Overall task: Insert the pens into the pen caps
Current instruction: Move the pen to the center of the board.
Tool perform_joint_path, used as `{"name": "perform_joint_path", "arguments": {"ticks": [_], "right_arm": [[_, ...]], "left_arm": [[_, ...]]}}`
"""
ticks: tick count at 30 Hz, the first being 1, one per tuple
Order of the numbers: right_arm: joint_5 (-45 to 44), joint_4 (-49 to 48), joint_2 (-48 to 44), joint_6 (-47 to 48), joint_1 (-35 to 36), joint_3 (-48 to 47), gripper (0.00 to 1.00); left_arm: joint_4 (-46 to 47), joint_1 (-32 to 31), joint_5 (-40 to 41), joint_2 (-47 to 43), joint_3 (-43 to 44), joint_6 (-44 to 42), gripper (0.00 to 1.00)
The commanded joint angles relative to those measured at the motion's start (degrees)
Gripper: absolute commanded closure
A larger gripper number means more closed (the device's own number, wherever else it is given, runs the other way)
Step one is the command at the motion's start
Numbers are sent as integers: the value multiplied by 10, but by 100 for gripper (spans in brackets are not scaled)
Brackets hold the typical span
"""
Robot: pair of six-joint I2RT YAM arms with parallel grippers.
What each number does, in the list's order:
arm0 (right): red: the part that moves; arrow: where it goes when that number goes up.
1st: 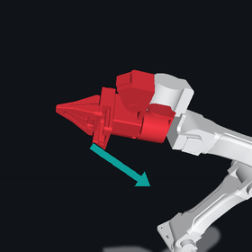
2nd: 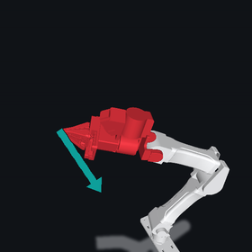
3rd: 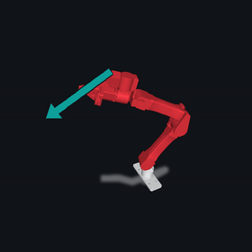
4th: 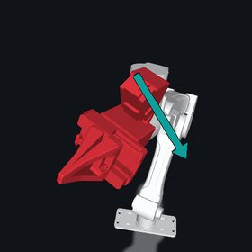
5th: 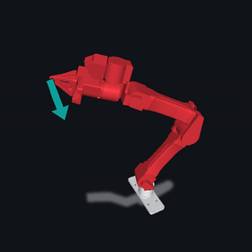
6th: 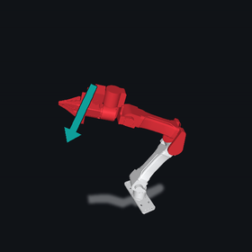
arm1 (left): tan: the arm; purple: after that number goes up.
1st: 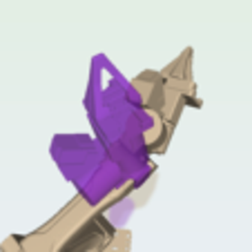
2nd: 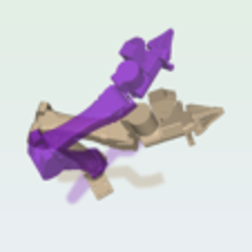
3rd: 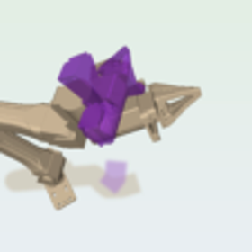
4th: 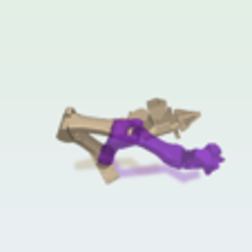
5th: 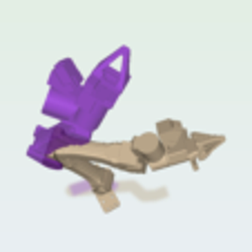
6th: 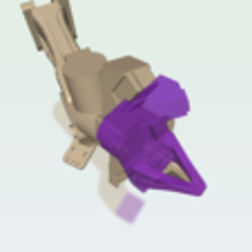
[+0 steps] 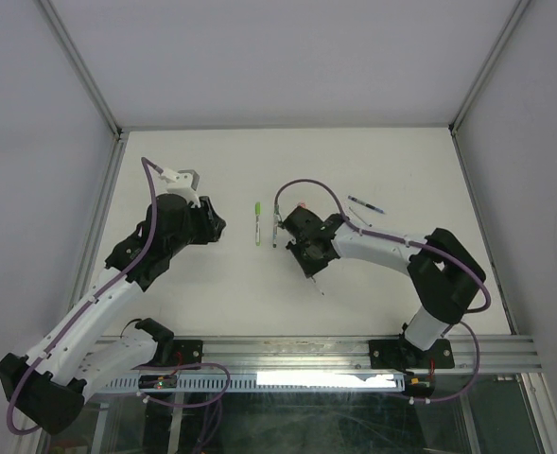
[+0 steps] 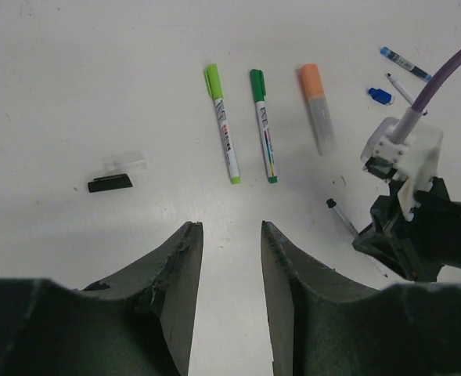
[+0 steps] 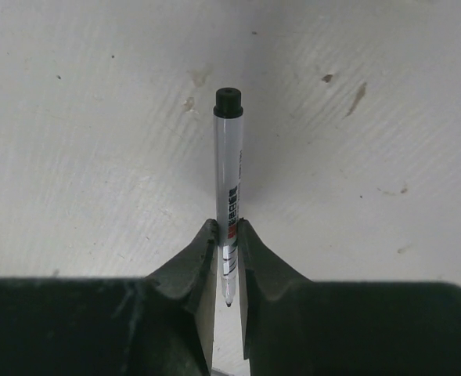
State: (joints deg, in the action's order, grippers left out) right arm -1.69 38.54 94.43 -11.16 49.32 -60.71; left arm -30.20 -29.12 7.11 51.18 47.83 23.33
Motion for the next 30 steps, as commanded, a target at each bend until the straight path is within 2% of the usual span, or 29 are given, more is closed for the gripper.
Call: {"name": "perform_joint_path", "arguments": {"ticks": [1, 5, 10, 16, 21, 30], "right_arm": [[-44, -37, 27, -17, 38, -30, 84], [-51, -40, 64, 6, 74, -62, 84], [-50, -25, 110, 95, 108, -99, 81], [17, -10, 130, 182, 113, -97, 66], [47, 19, 138, 192, 111, -90, 62], [66, 23, 104, 178, 111, -39, 63]], "left_arm": [[10, 7, 3, -10, 3, 16, 64], [1, 7, 6, -16, 10, 13, 64], [-14, 7, 26, -41, 14, 10, 64], [-28, 7, 41, -64, 9, 7, 64], [-29, 7, 37, -61, 6, 5, 64], [-26, 8, 16, -42, 10, -6, 64]]}}
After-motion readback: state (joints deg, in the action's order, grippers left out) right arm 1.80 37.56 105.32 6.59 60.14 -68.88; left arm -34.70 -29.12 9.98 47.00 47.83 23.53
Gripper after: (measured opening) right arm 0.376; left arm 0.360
